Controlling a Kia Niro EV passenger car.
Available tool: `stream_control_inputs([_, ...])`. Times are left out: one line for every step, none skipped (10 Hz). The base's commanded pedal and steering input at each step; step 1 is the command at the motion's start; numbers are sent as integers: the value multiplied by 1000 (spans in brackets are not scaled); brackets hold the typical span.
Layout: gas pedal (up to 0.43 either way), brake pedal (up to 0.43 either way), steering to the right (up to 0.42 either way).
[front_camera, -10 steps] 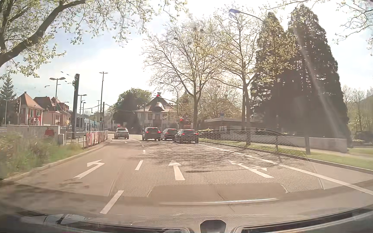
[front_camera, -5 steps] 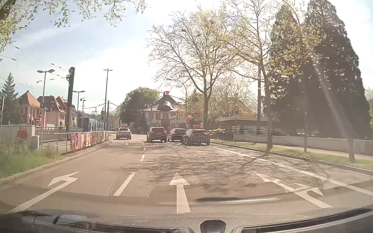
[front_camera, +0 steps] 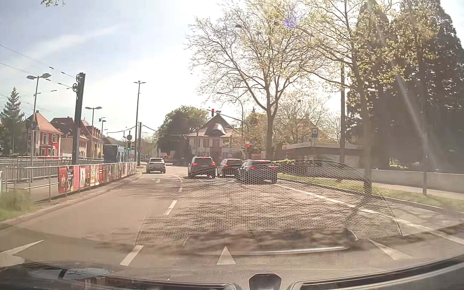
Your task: Follow the waypoints while adhering to traffic rules and regulations
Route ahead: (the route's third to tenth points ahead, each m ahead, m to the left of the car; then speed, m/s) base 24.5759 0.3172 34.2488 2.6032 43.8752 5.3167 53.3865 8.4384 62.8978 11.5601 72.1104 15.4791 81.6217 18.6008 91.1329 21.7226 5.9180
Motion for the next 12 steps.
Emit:
stream_control_inputs([0, 122, -45])
stream_control_inputs([0, 122, -45])
stream_control_inputs([0, 116, -44])
stream_control_inputs([0, 110, -44])
stream_control_inputs([0, 104, -43])
stream_control_inputs([0, 104, -43])
stream_control_inputs([0, 104, -43])
stream_control_inputs([0, 104, -43])
stream_control_inputs([0, 104, -42])
stream_control_inputs([0, 98, -42])
stream_control_inputs([0, 104, -42])
stream_control_inputs([0, 98, -42])
